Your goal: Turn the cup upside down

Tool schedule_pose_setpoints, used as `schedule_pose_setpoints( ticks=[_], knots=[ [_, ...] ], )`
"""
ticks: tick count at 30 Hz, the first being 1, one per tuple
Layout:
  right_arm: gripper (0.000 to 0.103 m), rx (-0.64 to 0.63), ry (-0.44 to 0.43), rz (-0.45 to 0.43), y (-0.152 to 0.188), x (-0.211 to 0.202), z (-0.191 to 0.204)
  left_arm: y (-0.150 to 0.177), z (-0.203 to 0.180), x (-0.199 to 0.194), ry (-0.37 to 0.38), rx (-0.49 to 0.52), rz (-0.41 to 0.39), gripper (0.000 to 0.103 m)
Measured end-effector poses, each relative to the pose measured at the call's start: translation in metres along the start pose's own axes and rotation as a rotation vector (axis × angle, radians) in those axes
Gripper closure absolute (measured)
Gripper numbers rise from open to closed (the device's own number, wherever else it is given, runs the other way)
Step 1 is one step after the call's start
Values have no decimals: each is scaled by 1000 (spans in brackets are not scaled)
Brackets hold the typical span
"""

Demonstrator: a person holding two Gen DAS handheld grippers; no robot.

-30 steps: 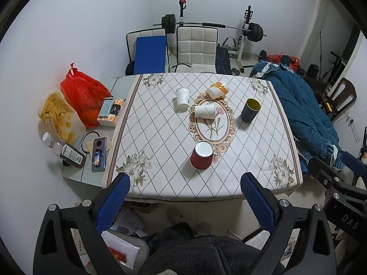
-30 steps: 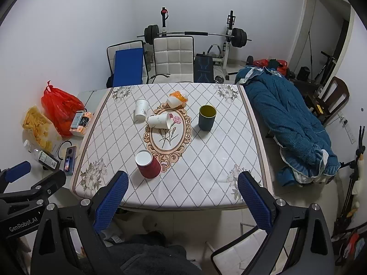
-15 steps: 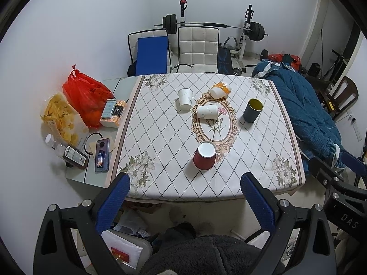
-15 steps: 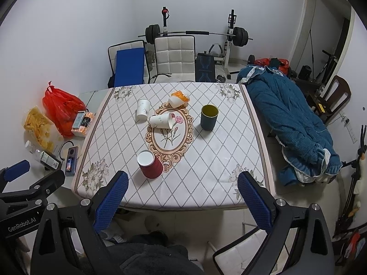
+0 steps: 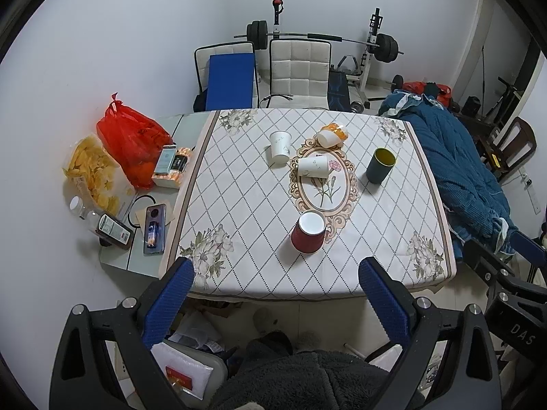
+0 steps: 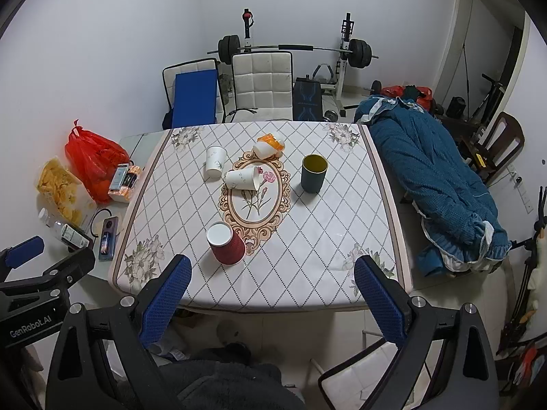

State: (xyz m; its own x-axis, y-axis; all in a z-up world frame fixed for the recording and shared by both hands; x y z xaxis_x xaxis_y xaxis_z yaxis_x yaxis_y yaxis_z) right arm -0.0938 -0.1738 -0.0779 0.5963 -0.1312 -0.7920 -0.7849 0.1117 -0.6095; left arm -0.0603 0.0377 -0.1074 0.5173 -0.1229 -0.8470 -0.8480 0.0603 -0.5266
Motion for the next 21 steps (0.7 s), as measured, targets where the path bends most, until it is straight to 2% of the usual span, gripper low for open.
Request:
schedule_pose_setpoints(
  ticks=[21],
  knots=[
    [5,-7,-10,9,6,3,2,5,1,4,-29,-20,15,4]
  ],
)
Point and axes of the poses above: each gripper's, at about its wrist camera, not at the fingertips, and x roughly the way its jaws point, z to its left, y to its underside, the point moved 8 cm from there along x, roughly the way its jaws point, and after that the axes turned 5 degrees about y, right-handed, at the moved point
